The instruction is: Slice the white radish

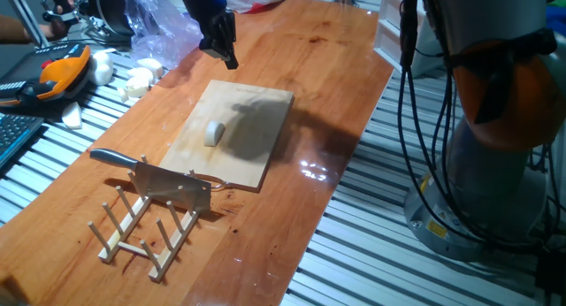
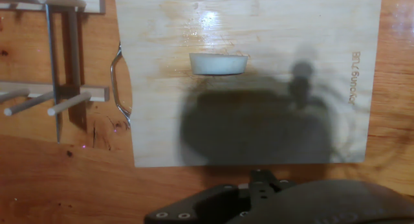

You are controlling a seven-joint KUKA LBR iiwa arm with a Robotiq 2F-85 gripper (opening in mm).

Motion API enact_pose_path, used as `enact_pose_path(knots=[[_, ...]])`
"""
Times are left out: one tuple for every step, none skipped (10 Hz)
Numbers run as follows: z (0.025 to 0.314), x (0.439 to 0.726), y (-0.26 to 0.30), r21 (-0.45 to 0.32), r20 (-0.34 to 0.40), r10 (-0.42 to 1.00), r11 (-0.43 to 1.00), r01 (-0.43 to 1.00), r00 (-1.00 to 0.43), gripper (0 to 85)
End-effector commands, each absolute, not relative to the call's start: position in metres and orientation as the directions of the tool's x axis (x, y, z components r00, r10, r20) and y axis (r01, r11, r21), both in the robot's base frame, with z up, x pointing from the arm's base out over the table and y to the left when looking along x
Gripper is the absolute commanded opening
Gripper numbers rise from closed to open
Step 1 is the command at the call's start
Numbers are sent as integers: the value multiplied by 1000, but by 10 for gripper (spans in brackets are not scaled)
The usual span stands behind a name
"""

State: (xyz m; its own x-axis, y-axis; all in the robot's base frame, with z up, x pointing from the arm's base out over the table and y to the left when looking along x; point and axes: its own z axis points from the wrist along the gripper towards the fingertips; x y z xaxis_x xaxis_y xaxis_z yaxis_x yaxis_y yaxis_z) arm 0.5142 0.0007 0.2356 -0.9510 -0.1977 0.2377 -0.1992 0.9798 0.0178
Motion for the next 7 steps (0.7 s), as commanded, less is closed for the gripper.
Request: enact_pose_path(knots=[[236,514,1,16,239,-188,982,-190,-952,0],[236,514,1,14,240,-179,983,-181,-954,0],[236,514,1,14,241,-181,983,-183,-954,0],[236,514,1,15,241,-185,982,-187,-953,0],[236,514,1,15,233,-166,986,-167,-958,0],[236,514,1,16,127,-131,991,-130,-983,0],[236,514,1,4,87,-100,995,-100,-991,0]])
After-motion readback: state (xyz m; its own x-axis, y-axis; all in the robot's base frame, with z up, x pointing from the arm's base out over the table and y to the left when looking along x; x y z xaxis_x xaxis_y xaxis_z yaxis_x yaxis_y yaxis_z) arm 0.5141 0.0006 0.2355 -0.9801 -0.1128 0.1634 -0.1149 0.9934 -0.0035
